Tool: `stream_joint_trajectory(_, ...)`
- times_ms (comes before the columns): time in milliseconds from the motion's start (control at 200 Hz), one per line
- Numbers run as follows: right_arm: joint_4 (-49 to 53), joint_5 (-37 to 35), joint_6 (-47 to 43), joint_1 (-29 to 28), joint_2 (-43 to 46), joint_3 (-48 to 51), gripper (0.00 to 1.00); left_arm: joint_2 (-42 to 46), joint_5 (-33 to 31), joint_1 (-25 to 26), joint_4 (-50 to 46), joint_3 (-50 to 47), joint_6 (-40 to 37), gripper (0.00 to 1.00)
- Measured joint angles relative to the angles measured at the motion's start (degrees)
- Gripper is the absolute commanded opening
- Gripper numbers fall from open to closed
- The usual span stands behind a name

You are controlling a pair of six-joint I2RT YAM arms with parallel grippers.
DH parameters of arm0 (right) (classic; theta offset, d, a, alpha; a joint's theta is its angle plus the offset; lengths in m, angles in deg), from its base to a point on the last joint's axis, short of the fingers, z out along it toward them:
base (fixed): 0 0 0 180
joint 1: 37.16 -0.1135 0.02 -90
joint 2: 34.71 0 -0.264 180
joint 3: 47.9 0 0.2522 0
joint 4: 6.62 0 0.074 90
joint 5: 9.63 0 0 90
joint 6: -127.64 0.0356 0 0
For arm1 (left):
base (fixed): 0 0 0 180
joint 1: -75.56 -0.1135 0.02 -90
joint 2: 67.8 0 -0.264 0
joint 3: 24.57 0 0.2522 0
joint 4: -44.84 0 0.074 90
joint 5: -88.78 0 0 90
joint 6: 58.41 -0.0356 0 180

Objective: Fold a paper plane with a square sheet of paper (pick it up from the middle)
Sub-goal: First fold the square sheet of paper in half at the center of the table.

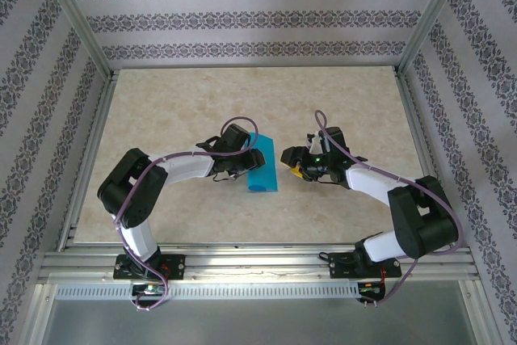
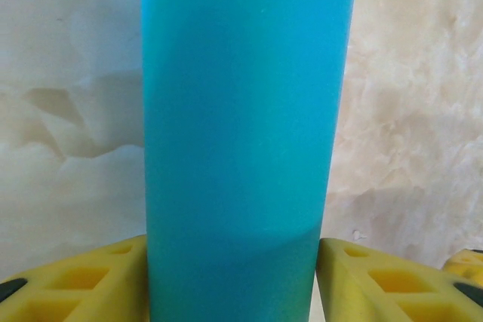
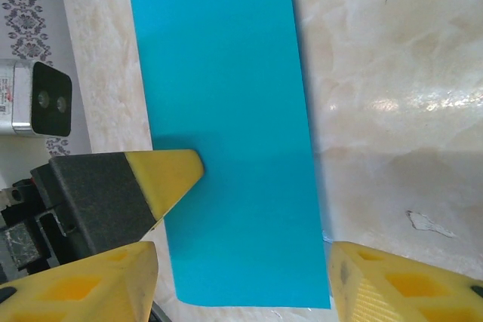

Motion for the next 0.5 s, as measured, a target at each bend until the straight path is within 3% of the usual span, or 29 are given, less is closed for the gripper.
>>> stream_joint_trajectory(500,-0.2,0.0,0.0,0.0,-0.1,0.0,0.65,-0.7,-2.2,0.0,-4.2,1.9,-3.4,0.70)
